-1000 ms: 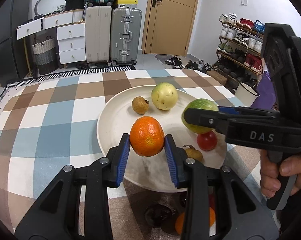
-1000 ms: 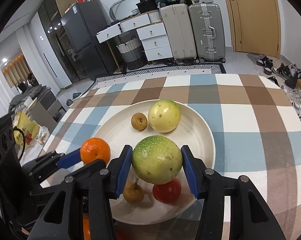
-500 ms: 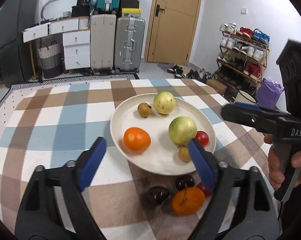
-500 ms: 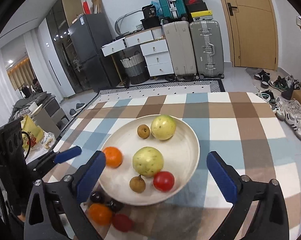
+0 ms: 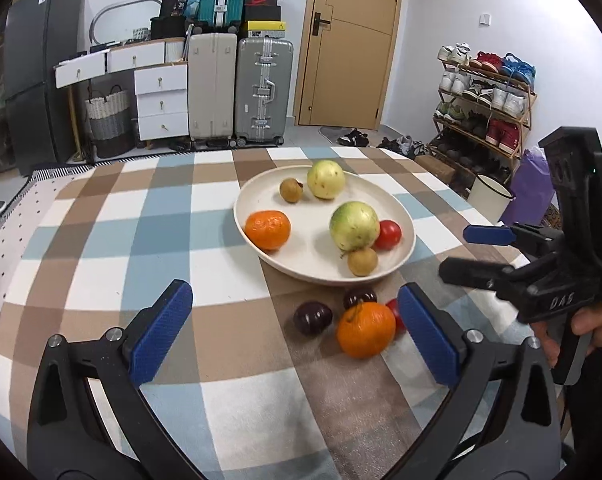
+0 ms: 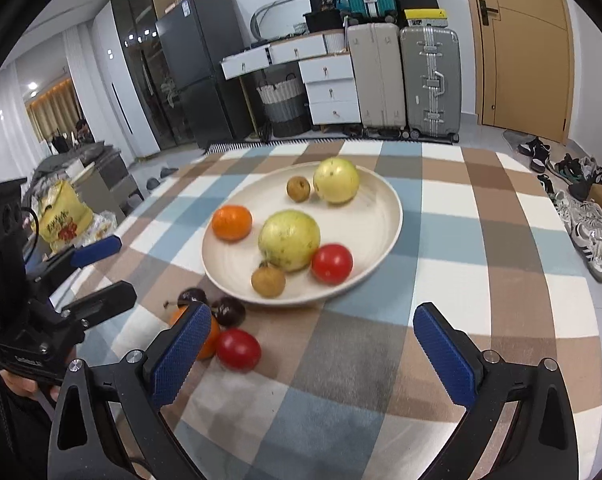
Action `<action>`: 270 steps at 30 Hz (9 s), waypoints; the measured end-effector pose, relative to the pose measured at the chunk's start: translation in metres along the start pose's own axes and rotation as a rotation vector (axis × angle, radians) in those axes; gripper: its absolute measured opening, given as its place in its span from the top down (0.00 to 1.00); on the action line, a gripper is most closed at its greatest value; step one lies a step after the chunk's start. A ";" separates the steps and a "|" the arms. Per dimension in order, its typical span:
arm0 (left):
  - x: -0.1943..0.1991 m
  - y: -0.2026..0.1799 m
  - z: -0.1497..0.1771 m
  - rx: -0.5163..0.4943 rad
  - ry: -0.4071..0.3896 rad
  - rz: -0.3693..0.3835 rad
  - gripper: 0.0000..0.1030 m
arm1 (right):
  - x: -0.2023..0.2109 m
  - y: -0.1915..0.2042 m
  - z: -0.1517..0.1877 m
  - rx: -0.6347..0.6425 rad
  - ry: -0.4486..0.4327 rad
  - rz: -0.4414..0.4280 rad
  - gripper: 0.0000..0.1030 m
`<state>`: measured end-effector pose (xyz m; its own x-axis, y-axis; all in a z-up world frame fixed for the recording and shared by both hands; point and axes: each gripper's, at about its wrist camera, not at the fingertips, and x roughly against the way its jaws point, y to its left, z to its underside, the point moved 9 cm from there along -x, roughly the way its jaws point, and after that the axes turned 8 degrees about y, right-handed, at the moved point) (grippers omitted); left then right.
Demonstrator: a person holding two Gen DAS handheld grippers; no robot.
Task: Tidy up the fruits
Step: 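Move the right gripper to the red tomato and close on it, then lift the tomato with the right gripper while the left grasps the second orange, then carry the tomato and orange over the white plate with both grippers, then lower both fruits into the plate and open both grippers, then move the right gripper to a dark cherry and close on its body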
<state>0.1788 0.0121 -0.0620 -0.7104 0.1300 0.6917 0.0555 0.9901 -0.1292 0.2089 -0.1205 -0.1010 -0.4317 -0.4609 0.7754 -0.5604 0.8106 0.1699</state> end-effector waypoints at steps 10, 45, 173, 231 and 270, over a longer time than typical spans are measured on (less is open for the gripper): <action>-0.014 -0.009 0.010 -0.021 0.045 0.012 0.01 | -0.012 0.011 0.010 0.052 0.050 0.010 0.00; -0.027 -0.015 0.021 -0.035 0.124 0.047 0.01 | -0.051 0.045 0.029 0.191 0.193 0.049 0.08; 0.004 -0.031 -0.076 -0.068 -0.056 0.050 0.65 | 0.029 -0.013 -0.068 -0.014 -0.044 -0.030 0.71; 0.013 0.012 -0.049 0.012 -0.064 -0.010 0.01 | 0.032 -0.003 -0.048 -0.038 -0.069 0.004 0.01; -0.011 0.041 0.004 0.068 0.036 -0.052 0.01 | -0.063 0.049 0.008 0.036 0.184 0.039 0.01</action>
<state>0.1863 0.0512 -0.0773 -0.6855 0.0816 0.7235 -0.0291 0.9898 -0.1392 0.2029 -0.0551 -0.1465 -0.3191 -0.3530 0.8795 -0.5723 0.8115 0.1181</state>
